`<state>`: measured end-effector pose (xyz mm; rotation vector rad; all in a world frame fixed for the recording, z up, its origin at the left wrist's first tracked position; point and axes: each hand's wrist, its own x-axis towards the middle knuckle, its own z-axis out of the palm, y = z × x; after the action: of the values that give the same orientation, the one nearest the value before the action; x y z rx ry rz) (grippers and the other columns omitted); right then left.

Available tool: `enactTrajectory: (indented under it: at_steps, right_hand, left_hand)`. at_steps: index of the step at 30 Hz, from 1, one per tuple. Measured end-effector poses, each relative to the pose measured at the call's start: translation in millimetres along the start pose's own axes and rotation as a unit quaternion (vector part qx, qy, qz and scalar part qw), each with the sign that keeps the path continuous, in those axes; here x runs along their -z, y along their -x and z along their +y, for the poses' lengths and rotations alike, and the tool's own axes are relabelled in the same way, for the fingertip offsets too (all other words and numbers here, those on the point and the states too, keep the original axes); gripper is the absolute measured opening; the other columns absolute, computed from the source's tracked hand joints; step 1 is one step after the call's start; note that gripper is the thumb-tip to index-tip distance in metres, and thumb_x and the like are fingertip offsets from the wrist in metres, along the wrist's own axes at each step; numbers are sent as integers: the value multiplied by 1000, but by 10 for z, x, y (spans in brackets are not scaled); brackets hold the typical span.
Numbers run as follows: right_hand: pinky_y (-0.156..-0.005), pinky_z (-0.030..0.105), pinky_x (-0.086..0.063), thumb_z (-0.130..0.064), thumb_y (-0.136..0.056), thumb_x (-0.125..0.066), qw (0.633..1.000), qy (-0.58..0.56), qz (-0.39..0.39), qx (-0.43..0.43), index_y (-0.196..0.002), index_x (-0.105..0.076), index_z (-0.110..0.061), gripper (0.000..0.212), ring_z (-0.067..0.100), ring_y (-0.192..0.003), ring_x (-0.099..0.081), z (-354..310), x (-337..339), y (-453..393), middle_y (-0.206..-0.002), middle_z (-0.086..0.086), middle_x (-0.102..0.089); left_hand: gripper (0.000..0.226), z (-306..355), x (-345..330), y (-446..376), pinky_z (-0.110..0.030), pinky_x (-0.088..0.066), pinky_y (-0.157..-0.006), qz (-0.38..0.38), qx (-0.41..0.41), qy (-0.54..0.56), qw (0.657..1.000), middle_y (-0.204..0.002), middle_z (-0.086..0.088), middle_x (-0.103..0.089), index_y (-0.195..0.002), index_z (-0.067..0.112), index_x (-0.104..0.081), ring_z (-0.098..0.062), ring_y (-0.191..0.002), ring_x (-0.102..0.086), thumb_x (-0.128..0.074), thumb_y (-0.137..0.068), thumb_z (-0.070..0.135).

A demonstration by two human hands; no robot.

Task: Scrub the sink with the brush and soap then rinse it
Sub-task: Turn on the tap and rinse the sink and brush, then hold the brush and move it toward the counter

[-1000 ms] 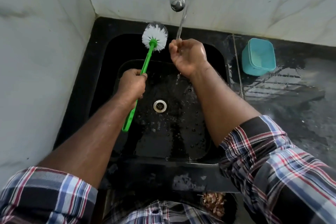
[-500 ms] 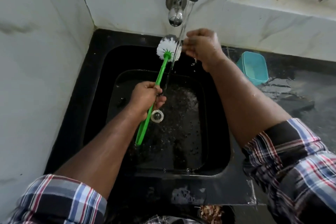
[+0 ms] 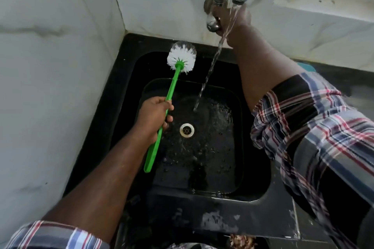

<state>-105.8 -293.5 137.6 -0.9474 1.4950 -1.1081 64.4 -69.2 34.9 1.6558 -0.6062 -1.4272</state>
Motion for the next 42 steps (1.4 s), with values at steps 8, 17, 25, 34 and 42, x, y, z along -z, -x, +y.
enactTrajectory:
  at_steps: [8,17,25,34,42]
  right_hand:
    - [-76,35,-57,-31,-95,-58,988,28,-66,-139,-109,-64,-19,20,18,-100,-67,658,448,207,-113,3,-68]
    - [-74,32,-55,-13,-91,-60,983,131,-92,-93,-94,-64,-18,7,17,-74,-69,1130,853,1219,-90,6,-72]
    - [-51,18,-45,2,-86,-59,945,290,-141,-45,-95,-70,-15,22,6,-63,-61,1451,758,1684,-77,0,-65]
    - [-73,27,-53,-21,-84,-67,931,326,-149,-67,-95,-75,-25,14,13,-82,-66,1968,391,2133,-89,-5,-72]
    - [-54,42,-59,-39,-82,-70,988,97,-84,-83,-78,-73,-15,25,29,-54,-68,1804,82,2304,-66,7,-71]
  left_hand:
    - [16,-6,108,46,-19,-34,-37,10,5,3,1000,-87,-4,-62,-108,10,-62,-10,-52,-50,-50,-98,15]
    - [15,-23,132,179,-16,-33,-35,11,6,18,1000,-88,-5,-59,-97,13,-60,-10,-53,-49,-45,-101,14]
    - [18,-66,304,166,-16,-31,-36,71,-19,28,997,-79,-1,-56,-88,15,-59,-7,-48,-44,-45,-98,10]
    - [19,-307,249,349,-12,-36,-36,74,80,115,987,-74,-3,-55,-86,12,-57,-10,-52,-52,-44,-99,6]
    - [22,-426,-186,731,-34,-59,-59,-54,92,96,990,-86,-11,-70,-115,3,-59,-21,-67,-69,-45,-98,2]
